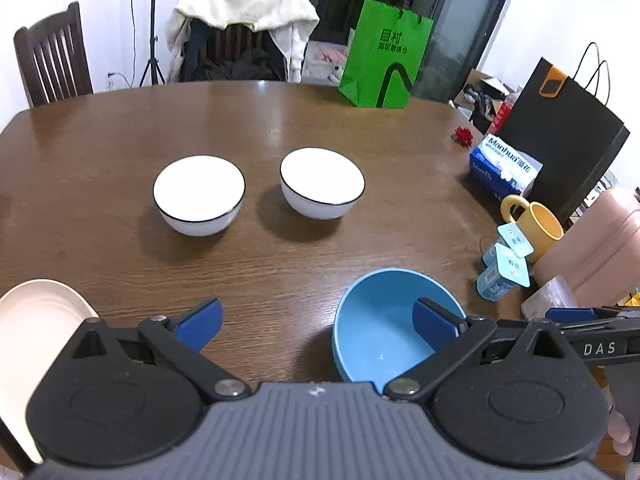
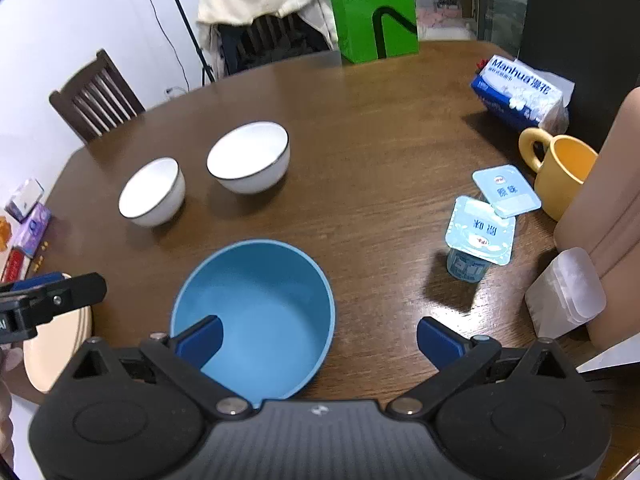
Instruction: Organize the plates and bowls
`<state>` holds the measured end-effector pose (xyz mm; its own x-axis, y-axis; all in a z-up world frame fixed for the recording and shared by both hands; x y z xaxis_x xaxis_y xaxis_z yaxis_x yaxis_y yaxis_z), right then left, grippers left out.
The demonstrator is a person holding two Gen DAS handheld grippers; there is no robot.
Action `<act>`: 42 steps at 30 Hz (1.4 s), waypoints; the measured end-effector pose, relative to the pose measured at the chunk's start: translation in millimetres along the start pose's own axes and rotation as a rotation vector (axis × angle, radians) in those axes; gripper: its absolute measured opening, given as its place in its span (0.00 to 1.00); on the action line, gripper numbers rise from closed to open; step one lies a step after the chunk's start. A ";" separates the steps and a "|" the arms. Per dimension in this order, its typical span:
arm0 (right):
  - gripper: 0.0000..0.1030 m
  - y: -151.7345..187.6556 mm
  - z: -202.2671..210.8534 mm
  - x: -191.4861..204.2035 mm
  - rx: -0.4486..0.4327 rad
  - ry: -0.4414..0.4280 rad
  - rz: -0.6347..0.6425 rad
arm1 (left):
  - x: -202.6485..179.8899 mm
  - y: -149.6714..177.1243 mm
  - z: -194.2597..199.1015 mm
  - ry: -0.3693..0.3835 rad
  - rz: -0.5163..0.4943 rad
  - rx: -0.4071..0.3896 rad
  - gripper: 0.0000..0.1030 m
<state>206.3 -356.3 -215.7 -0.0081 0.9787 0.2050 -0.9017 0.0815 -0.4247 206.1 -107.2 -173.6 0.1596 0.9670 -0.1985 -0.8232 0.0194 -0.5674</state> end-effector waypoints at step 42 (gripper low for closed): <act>1.00 -78.1 -1.8 146.9 -0.066 -0.096 0.110 | 141.3 -84.0 45.1 -0.180 0.084 -0.042 1.00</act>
<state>276.3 -218.6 -154.0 -0.1492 0.9601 0.2366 -0.8629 -0.0096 -0.5052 273.3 39.3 -117.9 -0.0120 0.9947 -0.1026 -0.8055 -0.0704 -0.5884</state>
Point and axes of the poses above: each gripper's, at about its wrist camera, not at the fingertips, and z roughly against the way its jaws point, x to its left, y to its underside, the point moved 10 cm from there along -z, roughly the way its jaws point, and after that the axes turned 5 degrees about x, right-handed, at the moved point
